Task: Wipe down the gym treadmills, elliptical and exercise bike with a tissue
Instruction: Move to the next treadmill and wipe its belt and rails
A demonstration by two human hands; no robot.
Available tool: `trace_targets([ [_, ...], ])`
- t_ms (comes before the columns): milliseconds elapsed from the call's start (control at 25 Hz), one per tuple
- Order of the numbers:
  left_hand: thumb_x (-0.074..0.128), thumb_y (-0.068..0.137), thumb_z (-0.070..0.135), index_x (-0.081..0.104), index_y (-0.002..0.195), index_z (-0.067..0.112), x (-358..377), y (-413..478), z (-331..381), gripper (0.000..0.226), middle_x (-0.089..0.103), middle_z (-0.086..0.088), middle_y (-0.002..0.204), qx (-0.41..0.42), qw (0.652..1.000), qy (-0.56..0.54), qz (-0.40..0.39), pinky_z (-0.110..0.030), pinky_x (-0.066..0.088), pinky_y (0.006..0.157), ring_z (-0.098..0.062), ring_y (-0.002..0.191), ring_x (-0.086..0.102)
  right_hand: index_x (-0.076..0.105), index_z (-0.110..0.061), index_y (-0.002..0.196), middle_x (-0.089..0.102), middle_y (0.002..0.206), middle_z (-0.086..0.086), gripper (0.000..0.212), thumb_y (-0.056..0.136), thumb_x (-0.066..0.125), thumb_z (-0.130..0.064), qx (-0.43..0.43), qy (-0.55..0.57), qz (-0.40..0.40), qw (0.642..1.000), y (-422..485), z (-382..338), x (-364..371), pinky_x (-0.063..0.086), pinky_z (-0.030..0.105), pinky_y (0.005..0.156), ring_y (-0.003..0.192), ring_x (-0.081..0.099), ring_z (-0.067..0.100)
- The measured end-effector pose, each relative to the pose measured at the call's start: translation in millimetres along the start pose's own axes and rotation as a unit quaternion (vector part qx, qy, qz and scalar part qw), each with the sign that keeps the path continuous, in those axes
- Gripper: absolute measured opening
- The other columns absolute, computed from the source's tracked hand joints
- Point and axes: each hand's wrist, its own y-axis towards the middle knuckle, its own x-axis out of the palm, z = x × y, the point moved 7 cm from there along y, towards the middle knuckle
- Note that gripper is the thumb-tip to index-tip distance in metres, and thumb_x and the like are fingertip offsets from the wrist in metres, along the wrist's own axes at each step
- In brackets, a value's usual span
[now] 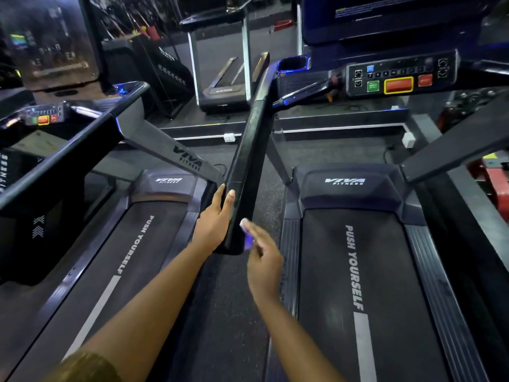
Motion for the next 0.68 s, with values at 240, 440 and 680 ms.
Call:
trace_targets([
  [240,0.036,0.094,0.061,0.025,0.148,0.04,3,-14,-12,0.059,0.045,-0.005,0.145,0.058,0.998,0.016,0.002,-0.038,0.032,0.103,-0.026,0.133,0.041,0.061,-0.006,0.121,0.061,0.123,0.005,0.041,0.086,0.051,0.013,0.015,-0.041,-0.002,0.999,25,2,17,0.041,0.018,0.101,0.115,0.055,0.007],
  [440,0.031,0.087,0.071,0.033,0.144,0.044,2,-23,-22,0.063,0.046,0.001,0.143,0.085,0.996,0.0,0.024,-0.043,0.03,0.107,-0.021,0.132,0.042,0.058,-0.009,0.123,0.059,0.124,-0.002,0.054,0.08,0.046,0.021,-0.052,-0.056,0.031,0.997,-38,-6,13,0.037,0.014,0.102,0.119,0.05,-0.001],
  [680,0.033,0.098,0.054,0.036,0.143,0.041,1,-23,-22,0.048,0.045,0.0,0.144,0.088,0.995,-0.012,0.054,-0.038,0.029,0.105,-0.023,0.132,0.041,0.063,-0.015,0.111,0.063,0.108,-0.003,0.034,0.091,0.045,0.007,0.241,0.151,0.13,0.95,-18,45,-1,0.048,0.014,0.086,0.101,0.061,0.006],
])
